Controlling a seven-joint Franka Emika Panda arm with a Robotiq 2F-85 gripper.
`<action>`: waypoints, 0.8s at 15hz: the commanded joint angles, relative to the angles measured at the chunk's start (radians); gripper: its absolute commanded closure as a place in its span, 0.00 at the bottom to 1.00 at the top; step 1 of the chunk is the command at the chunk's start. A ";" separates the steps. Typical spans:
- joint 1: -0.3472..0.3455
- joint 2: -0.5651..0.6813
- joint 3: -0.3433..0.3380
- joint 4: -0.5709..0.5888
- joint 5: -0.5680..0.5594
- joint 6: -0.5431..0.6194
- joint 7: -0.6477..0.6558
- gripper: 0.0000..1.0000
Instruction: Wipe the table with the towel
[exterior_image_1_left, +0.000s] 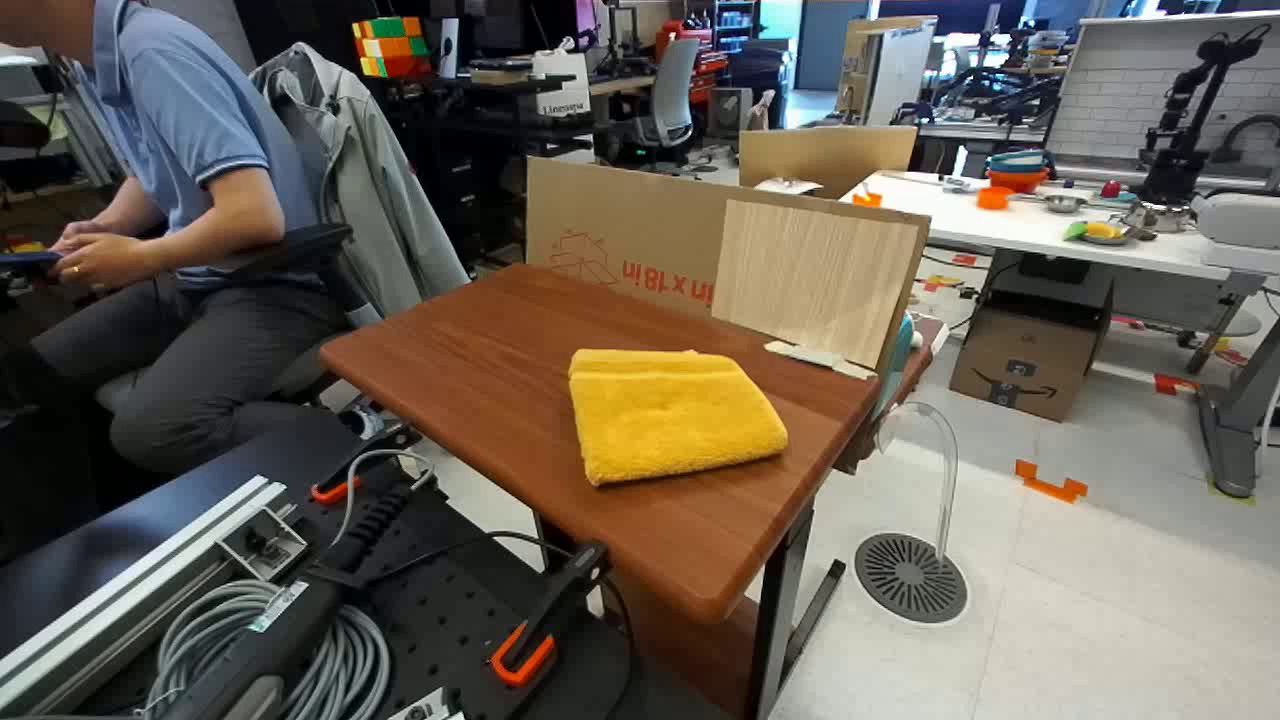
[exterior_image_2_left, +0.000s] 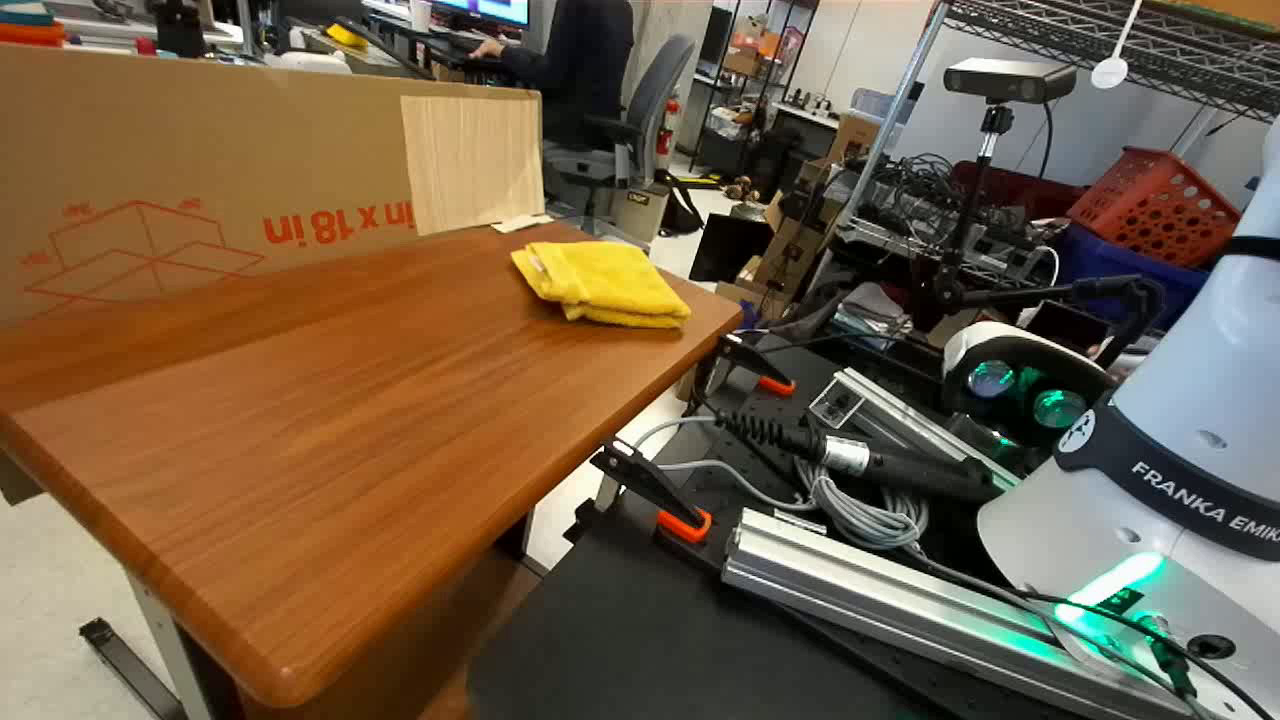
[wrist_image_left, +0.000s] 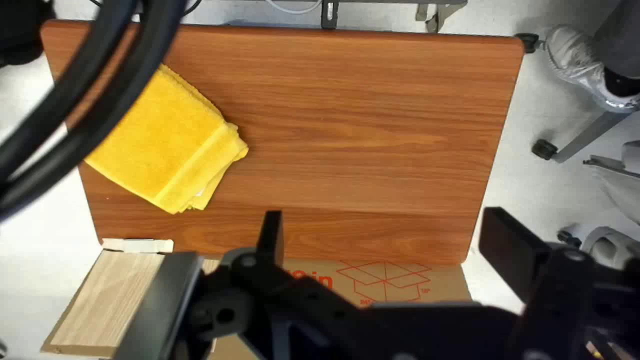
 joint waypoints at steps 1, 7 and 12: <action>0.013 0.002 -0.011 0.003 -0.006 -0.003 0.005 0.00; 0.013 0.002 -0.011 0.003 -0.006 -0.003 0.005 0.00; -0.054 0.131 -0.150 0.042 0.080 0.167 -0.045 0.00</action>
